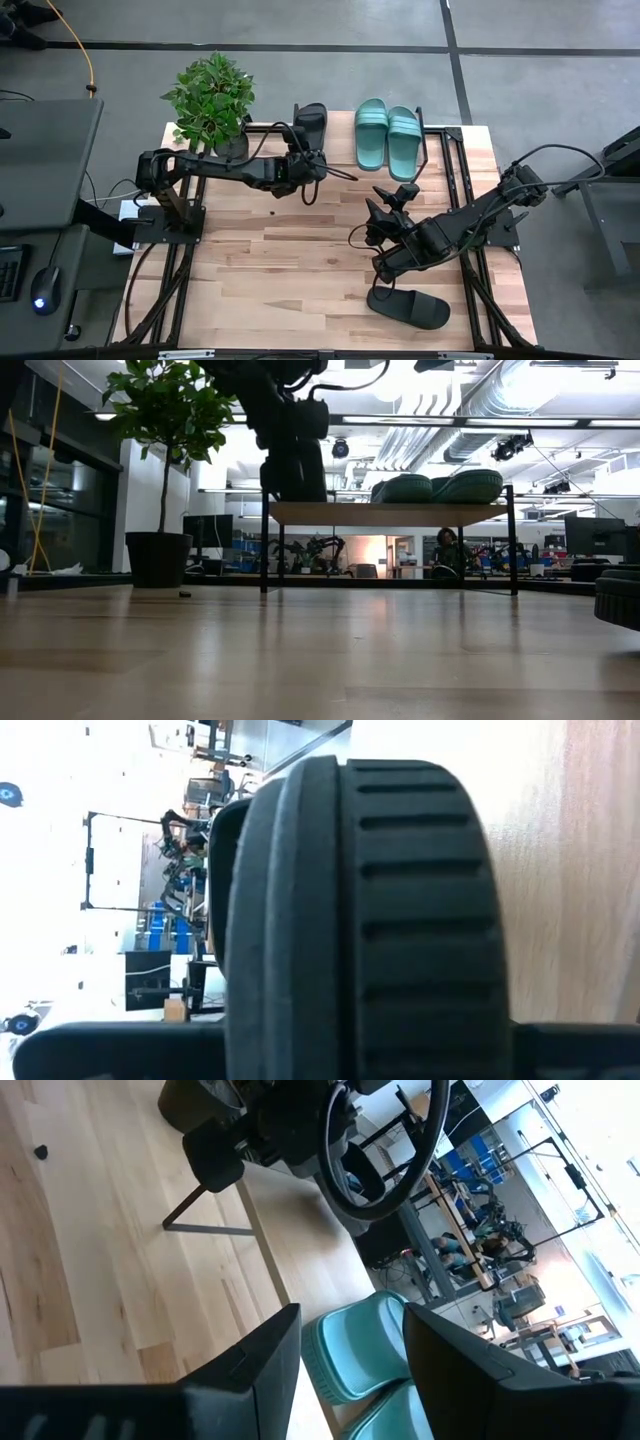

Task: Pick and place slides into the shelf
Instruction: Put the top black slide on the shelf

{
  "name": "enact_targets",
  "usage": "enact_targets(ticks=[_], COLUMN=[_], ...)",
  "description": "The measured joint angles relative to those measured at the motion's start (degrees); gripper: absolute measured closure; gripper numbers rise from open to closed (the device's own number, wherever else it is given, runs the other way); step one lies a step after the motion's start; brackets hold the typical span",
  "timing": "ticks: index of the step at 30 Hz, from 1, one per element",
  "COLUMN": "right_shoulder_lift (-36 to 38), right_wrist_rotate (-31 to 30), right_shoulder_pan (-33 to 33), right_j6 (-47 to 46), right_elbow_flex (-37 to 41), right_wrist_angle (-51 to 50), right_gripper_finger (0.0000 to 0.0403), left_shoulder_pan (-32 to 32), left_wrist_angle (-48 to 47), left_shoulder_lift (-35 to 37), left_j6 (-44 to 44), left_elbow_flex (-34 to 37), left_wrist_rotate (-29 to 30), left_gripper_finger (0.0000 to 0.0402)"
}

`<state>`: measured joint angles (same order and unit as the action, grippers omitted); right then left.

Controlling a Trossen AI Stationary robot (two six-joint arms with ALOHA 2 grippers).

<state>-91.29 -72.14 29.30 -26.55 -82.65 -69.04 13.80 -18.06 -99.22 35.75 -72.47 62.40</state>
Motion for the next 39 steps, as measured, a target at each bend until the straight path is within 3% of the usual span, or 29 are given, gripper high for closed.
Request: enact_targets(ticks=[21,28,39], right_shoulder_lift=[0.00,0.00,-0.02], right_wrist_rotate=[0.81,0.85,1.56], right_shoulder_pan=[0.00,0.00,0.00], right_j6=[0.00,0.00,-0.02], right_elbow_flex=[0.02,0.02,0.04], right_wrist_angle=[0.09,0.14,0.15], right_gripper_finger=[0.0235,0.0235,0.0235], left_shoulder_pan=[0.07,0.07,0.07], left_wrist_angle=[-6.00,-6.35,-7.91], left_shoulder_lift=[-0.04,-0.07,-0.08], left_j6=[-3.48,-3.64,-4.56], left_elbow_flex=[-0.04,-0.04,-0.02], left_wrist_rotate=[-6.26,-9.96,-10.37], left_gripper_finger=[0.0326,0.0242,0.0119])
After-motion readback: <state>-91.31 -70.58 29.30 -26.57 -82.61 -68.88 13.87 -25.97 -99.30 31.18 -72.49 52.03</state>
